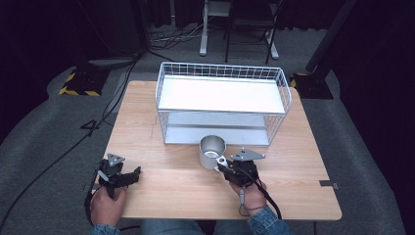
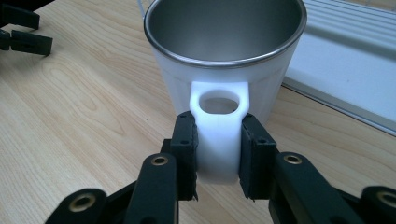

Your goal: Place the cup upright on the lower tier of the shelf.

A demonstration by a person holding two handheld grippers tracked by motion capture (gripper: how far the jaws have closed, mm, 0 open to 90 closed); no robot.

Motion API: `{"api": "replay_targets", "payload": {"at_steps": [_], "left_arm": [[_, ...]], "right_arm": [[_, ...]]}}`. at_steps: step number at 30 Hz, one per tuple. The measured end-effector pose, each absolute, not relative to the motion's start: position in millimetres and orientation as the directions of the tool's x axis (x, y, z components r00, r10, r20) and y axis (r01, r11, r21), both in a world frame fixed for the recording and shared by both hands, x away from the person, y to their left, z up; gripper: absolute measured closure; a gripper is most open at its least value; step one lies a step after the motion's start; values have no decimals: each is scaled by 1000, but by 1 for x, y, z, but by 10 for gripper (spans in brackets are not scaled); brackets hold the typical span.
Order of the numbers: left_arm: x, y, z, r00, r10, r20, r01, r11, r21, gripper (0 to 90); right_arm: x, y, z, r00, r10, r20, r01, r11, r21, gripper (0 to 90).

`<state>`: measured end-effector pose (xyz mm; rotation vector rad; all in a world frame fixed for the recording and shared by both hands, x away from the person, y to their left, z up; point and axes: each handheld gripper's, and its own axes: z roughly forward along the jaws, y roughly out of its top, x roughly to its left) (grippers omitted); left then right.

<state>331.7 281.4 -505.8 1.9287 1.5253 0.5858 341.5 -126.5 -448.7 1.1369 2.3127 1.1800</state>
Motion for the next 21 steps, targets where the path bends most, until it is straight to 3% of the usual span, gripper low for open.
{"api": "replay_targets", "payload": {"at_steps": [21], "left_arm": [[332,281,-506,240,971,-27,703,-154,695,154]], "right_arm": [[339,-129,-439,-636,765,102,452,261,853,714]]}}
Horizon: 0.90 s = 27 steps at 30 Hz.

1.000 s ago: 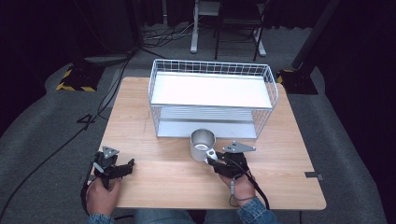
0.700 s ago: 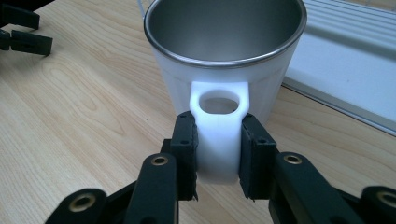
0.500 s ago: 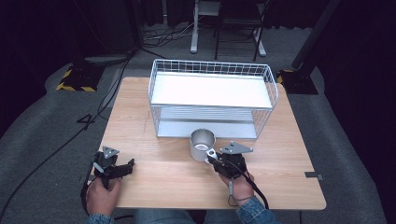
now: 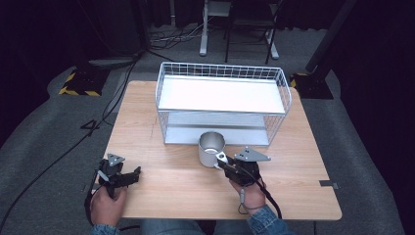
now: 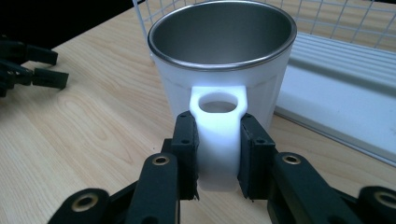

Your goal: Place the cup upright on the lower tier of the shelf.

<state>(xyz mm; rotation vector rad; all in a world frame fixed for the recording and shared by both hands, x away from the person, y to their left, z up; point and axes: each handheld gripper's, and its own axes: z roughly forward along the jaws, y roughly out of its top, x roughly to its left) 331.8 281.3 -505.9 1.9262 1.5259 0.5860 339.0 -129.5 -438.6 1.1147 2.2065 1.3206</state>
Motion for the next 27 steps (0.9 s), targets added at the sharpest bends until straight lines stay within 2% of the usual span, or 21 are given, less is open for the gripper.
{"api": "replay_targets", "payload": {"at_steps": [11,27], "left_arm": [[332,281,-506,240,970,-26,703,-155,694,154],[332,281,-506,241,970,-26,703,-156,694,154]], "right_arm": [[355,-122,-422,-629,770,109,445,241,862,713],[402,-94,-403,-586,803,108,430,195,882,713]]}}
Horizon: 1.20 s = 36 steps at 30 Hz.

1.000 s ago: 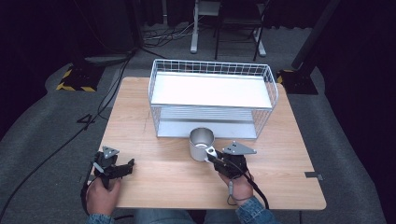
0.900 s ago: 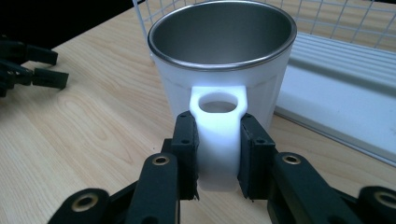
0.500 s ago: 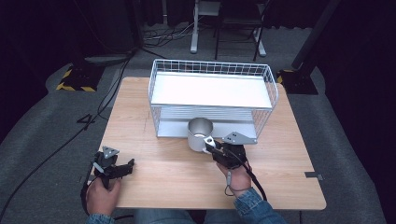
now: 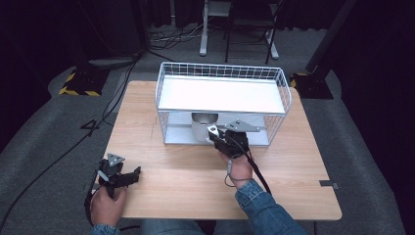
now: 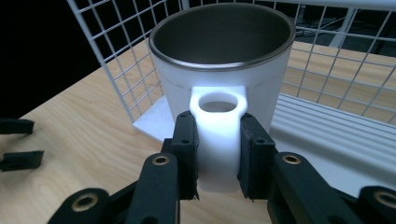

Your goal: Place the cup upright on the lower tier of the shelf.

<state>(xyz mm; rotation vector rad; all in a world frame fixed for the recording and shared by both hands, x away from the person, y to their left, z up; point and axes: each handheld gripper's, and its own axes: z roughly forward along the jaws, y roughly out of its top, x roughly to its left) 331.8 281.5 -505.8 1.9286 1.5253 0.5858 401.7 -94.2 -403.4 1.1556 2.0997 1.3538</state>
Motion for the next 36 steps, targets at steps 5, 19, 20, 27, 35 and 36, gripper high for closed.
{"api": "replay_targets", "payload": {"at_steps": [5,19,20,27,35,36], "left_arm": [[332,281,-506,240,971,-27,703,-154,695,154],[332,281,-506,241,970,-26,703,-156,694,154],[332,281,-506,241,970,-26,703,-156,694,154],[332,281,-506,240,970,-27,703,-154,694,154],[332,281,-506,240,970,-26,703,-156,694,154],[332,281,-506,241,970,-26,703,-156,693,154]], "right_arm": [[418,-86,-409,-559,824,90,424,191,885,713],[442,-75,-422,-502,863,51,419,191,888,712],[443,-75,-423,-496,867,45,418,193,887,712],[449,-74,-430,-475,879,41,427,190,884,712],[452,-74,-436,-469,882,43,443,192,876,711],[453,-74,-437,-468,882,48,447,190,874,711]]}}
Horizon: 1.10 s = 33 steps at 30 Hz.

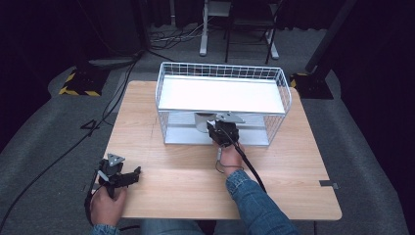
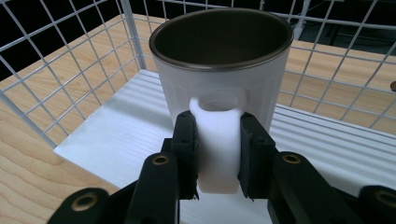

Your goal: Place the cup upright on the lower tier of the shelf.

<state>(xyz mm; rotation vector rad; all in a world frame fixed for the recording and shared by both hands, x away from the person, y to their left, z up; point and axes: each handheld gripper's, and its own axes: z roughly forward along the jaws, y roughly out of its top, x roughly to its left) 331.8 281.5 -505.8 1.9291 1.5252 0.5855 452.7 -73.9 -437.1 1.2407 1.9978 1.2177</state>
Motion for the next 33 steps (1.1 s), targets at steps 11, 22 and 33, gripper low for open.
{"api": "replay_targets", "payload": {"at_steps": [11,22,33], "left_arm": [[332,281,-506,241,970,-26,704,-156,693,154],[332,281,-506,241,970,-26,703,-156,693,154],[332,281,-506,241,970,-26,703,-156,693,154]], "right_arm": [[456,-78,-441,-470,881,60,459,186,869,705],[456,-81,-439,-487,870,76,470,188,862,543],[441,-92,-424,-521,852,46,463,237,854,459]]}}
